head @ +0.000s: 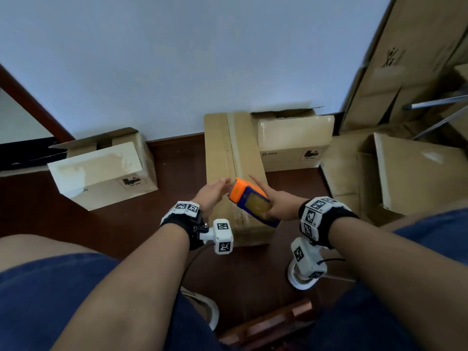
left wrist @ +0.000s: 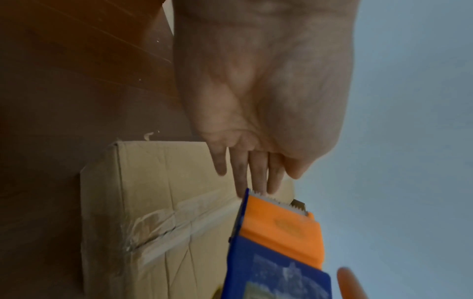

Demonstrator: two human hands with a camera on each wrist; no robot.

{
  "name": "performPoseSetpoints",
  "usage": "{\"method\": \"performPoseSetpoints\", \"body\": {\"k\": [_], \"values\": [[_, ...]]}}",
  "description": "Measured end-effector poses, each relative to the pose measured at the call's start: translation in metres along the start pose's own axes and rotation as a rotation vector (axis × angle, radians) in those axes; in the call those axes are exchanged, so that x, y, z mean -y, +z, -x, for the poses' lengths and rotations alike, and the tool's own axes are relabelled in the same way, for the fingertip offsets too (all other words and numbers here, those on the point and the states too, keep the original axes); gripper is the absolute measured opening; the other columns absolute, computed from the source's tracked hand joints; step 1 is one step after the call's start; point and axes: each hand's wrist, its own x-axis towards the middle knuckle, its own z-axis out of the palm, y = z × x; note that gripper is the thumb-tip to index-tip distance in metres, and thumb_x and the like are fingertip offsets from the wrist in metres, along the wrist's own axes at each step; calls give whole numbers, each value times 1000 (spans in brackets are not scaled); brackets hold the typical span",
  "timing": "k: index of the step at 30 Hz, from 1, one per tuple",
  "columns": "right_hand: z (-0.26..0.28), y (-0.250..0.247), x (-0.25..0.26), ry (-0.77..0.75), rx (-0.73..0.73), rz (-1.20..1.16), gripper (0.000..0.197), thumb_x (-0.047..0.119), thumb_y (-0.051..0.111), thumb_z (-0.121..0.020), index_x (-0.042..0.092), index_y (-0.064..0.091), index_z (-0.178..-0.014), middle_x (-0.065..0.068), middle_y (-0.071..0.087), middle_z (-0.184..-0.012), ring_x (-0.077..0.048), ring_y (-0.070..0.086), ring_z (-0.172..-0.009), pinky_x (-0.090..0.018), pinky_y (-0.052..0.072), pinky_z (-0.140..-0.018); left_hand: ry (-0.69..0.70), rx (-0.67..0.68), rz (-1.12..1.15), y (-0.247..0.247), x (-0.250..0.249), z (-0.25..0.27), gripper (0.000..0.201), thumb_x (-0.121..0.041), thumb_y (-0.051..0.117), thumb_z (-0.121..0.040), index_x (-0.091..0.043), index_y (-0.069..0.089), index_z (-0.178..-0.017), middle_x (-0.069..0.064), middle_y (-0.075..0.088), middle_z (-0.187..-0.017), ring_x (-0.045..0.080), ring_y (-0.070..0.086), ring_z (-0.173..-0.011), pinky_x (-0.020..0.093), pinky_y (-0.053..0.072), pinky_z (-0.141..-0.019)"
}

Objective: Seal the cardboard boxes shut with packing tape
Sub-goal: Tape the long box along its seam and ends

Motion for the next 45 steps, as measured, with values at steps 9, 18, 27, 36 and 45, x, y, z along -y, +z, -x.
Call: {"method": "performPoseSetpoints", "body": {"k": [9,18,27,36,45], "values": [[6,16,-16,101,-60,-87,83,54,58,-88,24,16,-153,-9,49,-140,-26,52,-121,-31,44,-93,-85,18,188,6,18,17,32,-19,55,-98,-1,62,-123,11,68,-115,19,64,-102,28,52,-89],[2,30,-16,107,-75,67,67,66,53,-84,26,49,-138,-7,63,-120,-20,61,-99,-27,49,-77,-164,-8,197,2,49,32,16,-14,60,-94,-13,69,-107,5,71,-103,17,65,-98,27,51,-91],[3,29,4,113,-2,117,67,62,55,-86,22,48,-140,-7,57,-130,-22,56,-114,-25,43,-82,-211,15,219,-12,75,33,22,-22,63,-92,-12,66,-111,13,65,-110,21,59,-100,29,53,-88],[-2,33,11,127,7,120,66,60,51,-89,22,44,-142,-7,54,-133,-23,54,-115,-28,44,-85,-162,-71,132,-5,72,26,14,-23,57,-97,-12,64,-92,7,69,-88,19,64,-83,35,52,-85],[-7,28,16,109,-17,117,61,60,53,-89,22,50,-136,-7,58,-125,-23,56,-110,-29,43,-83,-3,-211,-3,-7,73,27,17,-19,53,-99,-11,62,-88,3,61,-76,10,54,-66,20,45,-62]]}}
